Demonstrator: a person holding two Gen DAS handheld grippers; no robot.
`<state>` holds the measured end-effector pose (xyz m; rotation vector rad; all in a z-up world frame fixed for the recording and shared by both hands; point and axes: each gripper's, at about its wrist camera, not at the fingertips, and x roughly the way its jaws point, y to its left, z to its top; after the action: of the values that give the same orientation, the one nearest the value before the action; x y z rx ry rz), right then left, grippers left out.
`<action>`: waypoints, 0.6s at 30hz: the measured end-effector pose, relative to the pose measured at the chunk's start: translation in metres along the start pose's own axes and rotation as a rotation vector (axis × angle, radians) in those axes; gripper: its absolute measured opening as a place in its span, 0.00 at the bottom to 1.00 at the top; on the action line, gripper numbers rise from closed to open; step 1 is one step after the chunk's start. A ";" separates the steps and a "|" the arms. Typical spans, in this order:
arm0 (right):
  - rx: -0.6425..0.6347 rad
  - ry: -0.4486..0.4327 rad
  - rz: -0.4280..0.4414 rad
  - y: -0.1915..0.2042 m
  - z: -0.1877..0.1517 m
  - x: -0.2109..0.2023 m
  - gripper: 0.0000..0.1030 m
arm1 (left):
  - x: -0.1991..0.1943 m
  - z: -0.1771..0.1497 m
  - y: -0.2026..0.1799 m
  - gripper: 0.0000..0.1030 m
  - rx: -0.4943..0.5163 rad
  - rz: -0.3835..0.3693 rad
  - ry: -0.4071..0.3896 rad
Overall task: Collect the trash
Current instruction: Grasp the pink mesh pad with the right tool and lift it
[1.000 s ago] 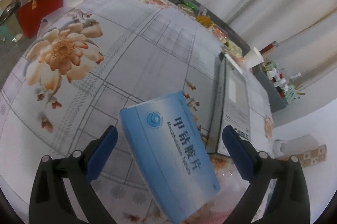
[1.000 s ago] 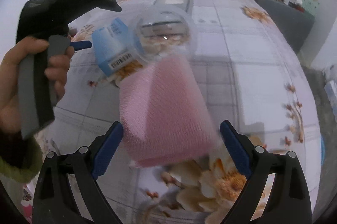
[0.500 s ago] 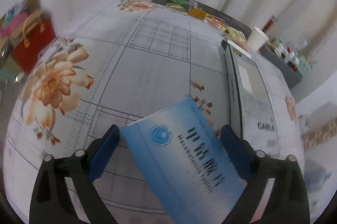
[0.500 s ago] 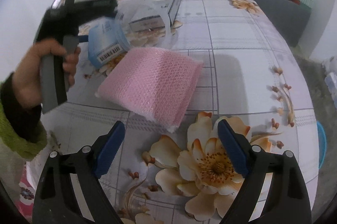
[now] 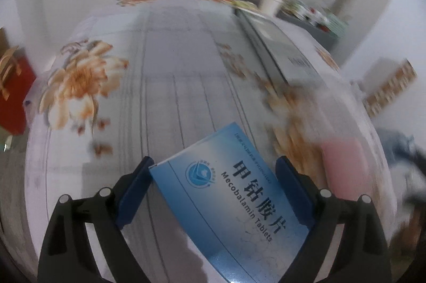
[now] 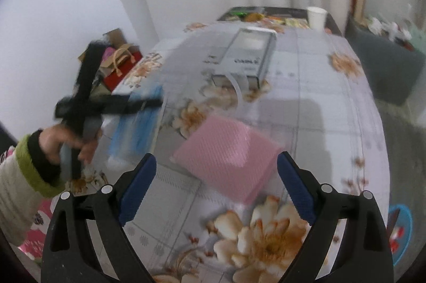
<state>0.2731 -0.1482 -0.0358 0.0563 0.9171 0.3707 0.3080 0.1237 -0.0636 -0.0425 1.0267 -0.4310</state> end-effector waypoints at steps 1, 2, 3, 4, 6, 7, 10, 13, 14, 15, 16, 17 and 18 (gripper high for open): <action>-0.014 0.003 0.020 0.000 0.004 0.004 0.86 | -0.004 -0.007 -0.002 0.87 0.013 -0.011 0.006; -0.021 0.007 0.027 -0.003 0.006 0.007 0.86 | -0.009 -0.017 -0.006 0.87 0.029 -0.025 0.013; -0.026 0.014 0.029 -0.005 0.009 0.013 0.86 | -0.013 -0.027 -0.010 0.87 0.042 -0.035 0.017; -0.029 0.026 0.044 -0.006 0.013 0.018 0.86 | -0.017 -0.035 -0.013 0.87 0.052 -0.044 0.020; -0.042 0.048 0.067 -0.007 0.016 0.029 0.86 | -0.024 -0.051 -0.024 0.87 0.083 -0.065 0.021; -0.049 0.058 0.068 -0.007 0.017 0.035 0.86 | -0.028 -0.062 -0.033 0.87 0.104 -0.075 0.021; -0.052 0.076 0.055 -0.006 0.018 0.048 0.86 | -0.032 -0.083 -0.055 0.87 0.156 -0.111 0.030; -0.066 0.096 0.033 -0.003 0.012 0.055 0.86 | -0.034 -0.094 -0.073 0.88 0.188 -0.128 0.033; -0.076 0.093 0.025 -0.001 0.010 0.054 0.86 | -0.034 -0.096 -0.077 0.88 0.198 -0.130 0.034; -0.081 0.096 0.014 0.000 0.008 0.052 0.86 | -0.034 -0.098 -0.082 0.88 0.214 -0.130 0.036; -0.083 0.099 -0.007 0.002 0.005 0.051 0.84 | -0.033 -0.099 -0.087 0.88 0.223 -0.133 0.037; -0.085 0.102 -0.028 0.002 0.003 0.049 0.81 | -0.033 -0.100 -0.091 0.88 0.228 -0.143 0.037; -0.087 0.104 -0.046 0.002 0.000 0.048 0.80 | -0.032 -0.101 -0.096 0.88 0.234 -0.155 0.038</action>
<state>0.2984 -0.1302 -0.0722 -0.0644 1.0026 0.3725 0.1783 0.0643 -0.0676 0.0960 1.0079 -0.6930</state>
